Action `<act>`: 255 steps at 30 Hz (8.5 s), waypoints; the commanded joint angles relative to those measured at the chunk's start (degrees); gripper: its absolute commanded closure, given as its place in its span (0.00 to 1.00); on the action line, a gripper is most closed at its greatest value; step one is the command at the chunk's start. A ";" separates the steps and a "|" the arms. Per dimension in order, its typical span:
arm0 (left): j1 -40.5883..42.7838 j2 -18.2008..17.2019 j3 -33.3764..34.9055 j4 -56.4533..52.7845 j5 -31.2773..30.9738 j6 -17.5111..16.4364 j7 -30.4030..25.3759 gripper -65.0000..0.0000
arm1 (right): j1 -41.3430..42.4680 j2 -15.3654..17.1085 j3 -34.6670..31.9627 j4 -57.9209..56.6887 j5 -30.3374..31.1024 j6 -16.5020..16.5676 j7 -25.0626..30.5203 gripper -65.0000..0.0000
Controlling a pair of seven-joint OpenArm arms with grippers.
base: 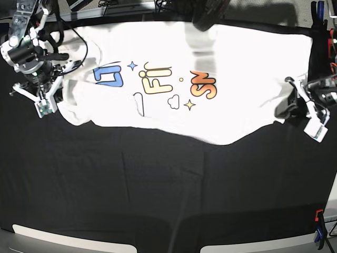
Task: Layout the t-shirt on the table in an organized manner, then fold the t-shirt properly
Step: 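Fold the hem over toward the collar with both grippers, then pull the folded shirt edge taut with both grippers, flattening the fold, then grasp the shirt ends with both grippers at opposite sides of the strip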
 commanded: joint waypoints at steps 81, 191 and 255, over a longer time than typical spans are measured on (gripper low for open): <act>1.42 -1.33 -0.48 1.90 -0.50 -0.47 -3.39 1.00 | 0.33 22.38 -29.14 -2.38 -11.82 -9.51 6.91 1.00; 10.88 -5.95 -0.48 3.28 12.72 -0.47 -12.48 0.77 | -10.95 22.56 -22.73 6.25 -24.13 -11.91 -6.36 1.00; 12.59 5.18 -3.23 3.30 4.96 1.57 -6.40 0.72 | -11.39 22.38 -22.73 14.82 -19.71 -29.99 0.57 0.53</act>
